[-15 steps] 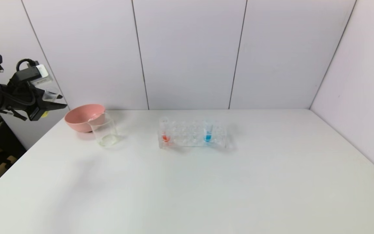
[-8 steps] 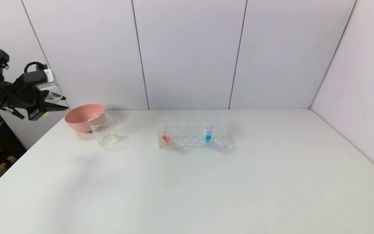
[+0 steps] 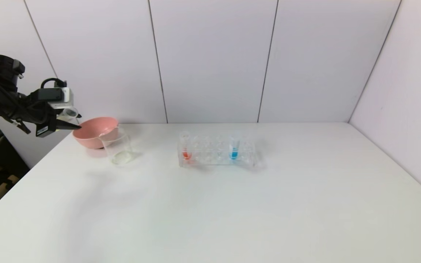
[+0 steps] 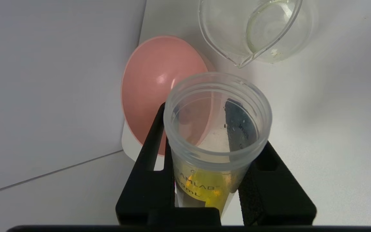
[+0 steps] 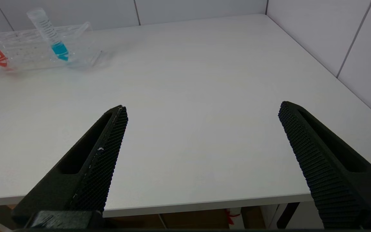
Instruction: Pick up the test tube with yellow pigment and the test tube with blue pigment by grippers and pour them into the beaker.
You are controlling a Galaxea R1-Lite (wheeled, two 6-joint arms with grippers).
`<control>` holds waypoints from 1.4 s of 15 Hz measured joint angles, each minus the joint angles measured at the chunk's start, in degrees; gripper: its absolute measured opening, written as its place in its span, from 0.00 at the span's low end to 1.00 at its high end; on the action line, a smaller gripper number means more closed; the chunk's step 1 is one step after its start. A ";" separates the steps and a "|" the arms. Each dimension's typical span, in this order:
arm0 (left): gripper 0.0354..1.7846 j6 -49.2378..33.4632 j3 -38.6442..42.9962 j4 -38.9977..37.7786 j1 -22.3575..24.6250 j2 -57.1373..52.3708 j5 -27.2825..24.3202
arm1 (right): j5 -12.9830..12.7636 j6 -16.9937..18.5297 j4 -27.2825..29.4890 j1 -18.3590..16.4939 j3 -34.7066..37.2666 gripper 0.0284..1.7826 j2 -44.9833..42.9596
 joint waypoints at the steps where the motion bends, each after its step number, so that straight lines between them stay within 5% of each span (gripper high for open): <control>1: 0.29 0.34 -0.41 0.15 -0.17 0.63 0.88 | -0.02 0.00 0.00 0.00 0.00 0.96 0.00; 21: 0.29 -3.61 -1.77 1.55 -6.23 1.40 18.64 | -0.02 -0.01 0.00 0.00 0.00 0.96 0.00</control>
